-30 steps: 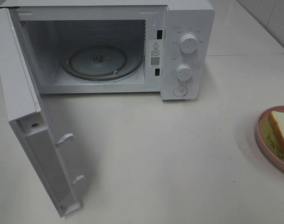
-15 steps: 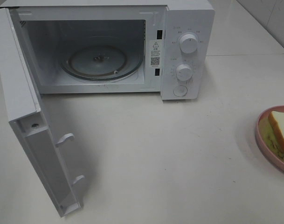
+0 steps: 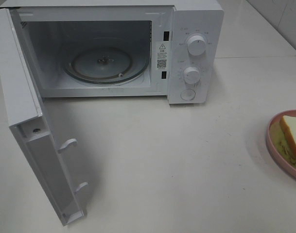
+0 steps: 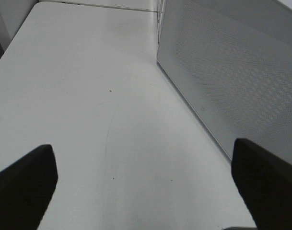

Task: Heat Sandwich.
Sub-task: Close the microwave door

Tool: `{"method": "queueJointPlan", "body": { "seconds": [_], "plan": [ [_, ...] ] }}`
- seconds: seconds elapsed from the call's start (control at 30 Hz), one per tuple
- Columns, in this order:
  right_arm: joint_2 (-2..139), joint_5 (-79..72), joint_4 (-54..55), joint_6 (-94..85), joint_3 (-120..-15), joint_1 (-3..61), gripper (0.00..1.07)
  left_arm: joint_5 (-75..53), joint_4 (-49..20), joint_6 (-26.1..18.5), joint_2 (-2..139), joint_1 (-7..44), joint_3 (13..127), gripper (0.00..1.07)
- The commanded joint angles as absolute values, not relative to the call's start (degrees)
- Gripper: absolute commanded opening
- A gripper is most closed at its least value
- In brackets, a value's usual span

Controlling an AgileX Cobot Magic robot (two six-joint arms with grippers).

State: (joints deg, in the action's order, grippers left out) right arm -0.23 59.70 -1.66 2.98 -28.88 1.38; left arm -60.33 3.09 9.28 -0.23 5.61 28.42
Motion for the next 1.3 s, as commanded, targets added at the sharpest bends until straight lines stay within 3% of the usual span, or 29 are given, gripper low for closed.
{"method": "queueJointPlan", "body": {
  "seconds": [0.03,1.3],
  "plan": [
    [-1.78,59.53,-2.23,2.29,-28.82,1.09,0.76,-59.82,2.64,9.8,-1.2,5.61,28.42,0.91],
    [-1.78,59.53,-2.18,2.23,-28.82,1.09,0.75,-59.82,2.69,9.97,-1.2,5.61,28.42,0.91]
  ]
}}
